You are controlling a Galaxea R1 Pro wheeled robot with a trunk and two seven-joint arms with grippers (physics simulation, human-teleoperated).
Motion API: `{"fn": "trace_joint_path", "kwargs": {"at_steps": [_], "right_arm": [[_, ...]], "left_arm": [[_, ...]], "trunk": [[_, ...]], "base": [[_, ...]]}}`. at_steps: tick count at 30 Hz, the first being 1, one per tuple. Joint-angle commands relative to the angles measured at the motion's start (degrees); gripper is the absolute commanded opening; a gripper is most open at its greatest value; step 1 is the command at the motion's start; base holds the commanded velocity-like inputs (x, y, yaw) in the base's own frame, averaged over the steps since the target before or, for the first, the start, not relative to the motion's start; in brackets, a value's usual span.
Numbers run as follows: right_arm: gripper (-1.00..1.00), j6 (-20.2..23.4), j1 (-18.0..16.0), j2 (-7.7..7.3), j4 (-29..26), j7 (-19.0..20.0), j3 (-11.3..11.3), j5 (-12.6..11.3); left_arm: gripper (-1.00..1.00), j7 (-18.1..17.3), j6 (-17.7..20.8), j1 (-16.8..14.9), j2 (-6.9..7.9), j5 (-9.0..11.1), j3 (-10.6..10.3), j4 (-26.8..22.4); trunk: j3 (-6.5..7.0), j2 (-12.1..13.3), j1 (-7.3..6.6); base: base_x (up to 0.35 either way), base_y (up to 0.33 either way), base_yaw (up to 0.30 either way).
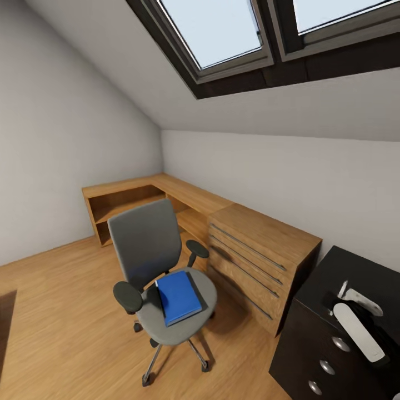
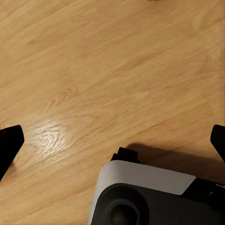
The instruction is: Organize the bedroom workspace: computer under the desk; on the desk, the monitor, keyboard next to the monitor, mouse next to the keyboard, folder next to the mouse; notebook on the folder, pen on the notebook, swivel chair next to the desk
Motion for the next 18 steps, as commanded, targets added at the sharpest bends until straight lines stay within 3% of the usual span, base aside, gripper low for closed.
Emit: {"fn": "trace_joint_path", "kwargs": {"at_steps": [1, 3, 8, 9, 15, 18], "right_arm": [[-1.0, 0.2, -0.1, -0.26, 0.4, 0.1, -0.3, -0.2], [-1.0, 0.3, -0.9, -0.66, 3.9, 4.7, -2.4, -0.2], [-1.0, 0.4, -2.4, -1.57, 8.8, 11.1, -3.2, -0.1], [-1.0, 0.4, -3.2, -1.77, 11.5, 14.1, -3.3, -0.1], [-1.0, 0.2, -5.8, -1.89, 18.1, 17.5, -3.4, -0.1], [-1.0, -0.5, -8.7, -1.86, 25.1, 19.8, -3.4, -0.1]], "left_arm": [[1.0, -0.2, -0.3, 0.0, -0.04, 0.4, 0.3, 0.0], [1.0, -0.2, -0.3, 0.0, -0.09, 0.4, 0.3, 0.0], [1.0, -0.2, -0.3, 0.0, -0.12, 0.4, 0.2, 0.0], [1.0, -0.2, -0.3, 0.0, -0.12, 0.4, 0.2, 0.0], [1.0, -0.2, -0.3, 0.0, -0.17, 0.4, 0.2, 0.0], [1.0, -0.2, -0.3, 0.0, -0.2, 0.4, 0.2, 0.0]], "trunk": [[-0.07, 0.0, 0.0], [-0.07, 0.0, 0.0], [-0.07, 0.0, 0.0], [-0.07, 0.0, 0.0], [-0.07, 0.0, 0.0], [-0.07, 0.0, 0.0]], "base": [[0.0, 0.0, 0.0], [0.123, -0.036, 0.0], [0.228, -0.064, 0.0], [0.088, -0.029, 0.0], [0.031, -0.01, 0.0], [0.005, -0.002, 0.0]]}}
